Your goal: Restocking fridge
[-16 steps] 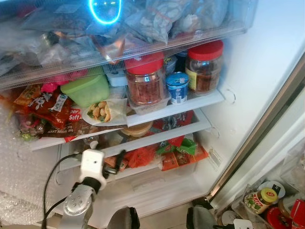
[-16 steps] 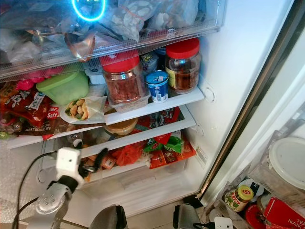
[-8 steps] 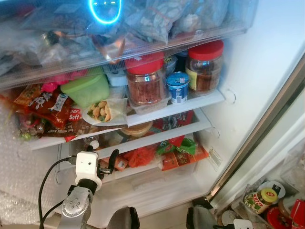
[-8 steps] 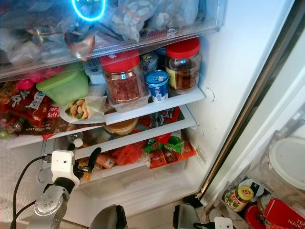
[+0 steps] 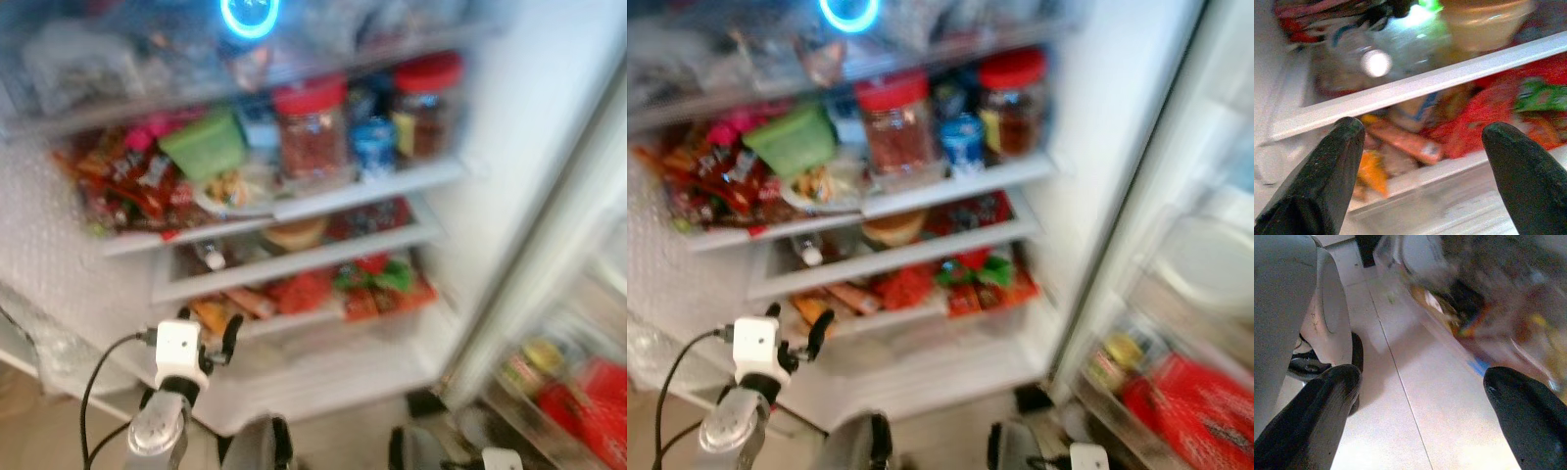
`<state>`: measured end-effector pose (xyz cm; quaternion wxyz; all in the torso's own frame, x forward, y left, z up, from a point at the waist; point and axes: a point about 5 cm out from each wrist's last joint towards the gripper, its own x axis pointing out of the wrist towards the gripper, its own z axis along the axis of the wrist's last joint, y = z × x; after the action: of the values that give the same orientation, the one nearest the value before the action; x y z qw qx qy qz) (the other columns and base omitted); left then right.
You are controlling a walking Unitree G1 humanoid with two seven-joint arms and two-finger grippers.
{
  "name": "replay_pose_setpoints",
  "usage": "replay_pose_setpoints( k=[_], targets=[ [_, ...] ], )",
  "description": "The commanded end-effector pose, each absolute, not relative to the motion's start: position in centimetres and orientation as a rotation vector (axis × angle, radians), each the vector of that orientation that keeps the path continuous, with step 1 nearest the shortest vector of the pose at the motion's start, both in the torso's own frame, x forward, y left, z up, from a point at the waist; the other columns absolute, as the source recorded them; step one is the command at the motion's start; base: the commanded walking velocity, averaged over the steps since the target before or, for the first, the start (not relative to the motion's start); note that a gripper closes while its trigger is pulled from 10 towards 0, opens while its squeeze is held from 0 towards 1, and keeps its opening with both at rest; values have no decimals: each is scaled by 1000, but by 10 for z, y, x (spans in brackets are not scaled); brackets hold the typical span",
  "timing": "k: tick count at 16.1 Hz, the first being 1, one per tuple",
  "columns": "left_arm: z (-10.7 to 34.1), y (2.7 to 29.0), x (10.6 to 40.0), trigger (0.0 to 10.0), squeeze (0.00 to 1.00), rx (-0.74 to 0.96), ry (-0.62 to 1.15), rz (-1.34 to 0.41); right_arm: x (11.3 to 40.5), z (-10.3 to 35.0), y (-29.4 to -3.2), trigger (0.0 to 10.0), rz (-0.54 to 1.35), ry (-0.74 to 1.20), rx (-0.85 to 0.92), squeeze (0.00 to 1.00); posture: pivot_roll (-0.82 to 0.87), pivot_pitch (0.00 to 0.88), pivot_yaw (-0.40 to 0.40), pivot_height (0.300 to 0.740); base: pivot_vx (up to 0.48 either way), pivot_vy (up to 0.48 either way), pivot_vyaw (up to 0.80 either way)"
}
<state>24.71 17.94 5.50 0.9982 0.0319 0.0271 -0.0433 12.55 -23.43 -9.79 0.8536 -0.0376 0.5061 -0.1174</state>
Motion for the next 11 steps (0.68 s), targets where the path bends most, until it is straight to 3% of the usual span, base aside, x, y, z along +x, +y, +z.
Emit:
replay_pose_setpoints(
  k=[1, 4, 8, 11],
  targets=[
    [57, 185, 248, 10000, 0, 77, 43, -67, 122, -103, -217, 10000, -200, 1082, -43, 0, -34, 43, 131, 638, -334, 0, 0],
    [52, 190, 250, 10000, 0, 56, 61, -31, 123, -103, -216, 10000, -202, 1077, -35, 0, -29, 59, 126, 638, -323, 0, 0],
    [17, 214, 252, 10000, 0, 22, 248, 87, 125, -102, -216, 10000, -196, 1074, -37, 0, -31, 66, 112, 638, 0, 0, 0],
    [-26, 239, 233, 10000, 0, 148, 549, 56, 126, -102, -217, 10000, -201, 1073, -39, 0, -18, 73, 107, 638, 0, 0, 0]
  ],
)
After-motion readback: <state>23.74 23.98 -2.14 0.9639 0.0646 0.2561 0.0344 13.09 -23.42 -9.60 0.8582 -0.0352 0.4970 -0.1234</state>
